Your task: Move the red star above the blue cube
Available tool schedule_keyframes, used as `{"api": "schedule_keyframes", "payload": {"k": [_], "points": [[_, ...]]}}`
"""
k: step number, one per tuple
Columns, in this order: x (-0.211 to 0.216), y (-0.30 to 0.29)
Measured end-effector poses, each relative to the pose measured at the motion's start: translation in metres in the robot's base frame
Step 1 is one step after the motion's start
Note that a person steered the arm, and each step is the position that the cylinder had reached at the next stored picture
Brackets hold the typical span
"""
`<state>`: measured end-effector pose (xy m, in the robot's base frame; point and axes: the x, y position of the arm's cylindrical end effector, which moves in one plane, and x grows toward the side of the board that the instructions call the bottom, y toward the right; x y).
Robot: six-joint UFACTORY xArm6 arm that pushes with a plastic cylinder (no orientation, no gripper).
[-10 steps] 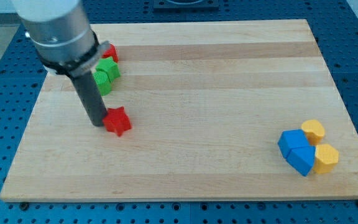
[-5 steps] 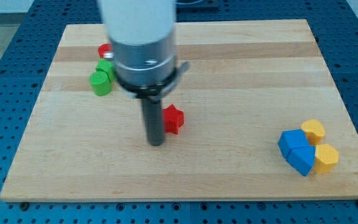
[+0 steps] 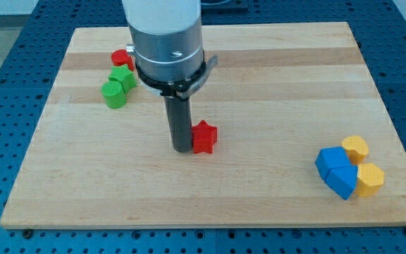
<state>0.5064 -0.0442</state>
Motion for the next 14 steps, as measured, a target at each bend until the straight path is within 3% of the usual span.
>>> {"api": "schedule_keyframes", "payload": {"k": [3,5,6,7,9,10,11,13,14], "points": [[0.03,0.085],[0.045,0.014],[0.029,0.009],[-0.027,0.041],[-0.017,0.057],[0.011,0.121],[0.021,0.142],[0.022,0.082],[-0.004,0.08]]}}
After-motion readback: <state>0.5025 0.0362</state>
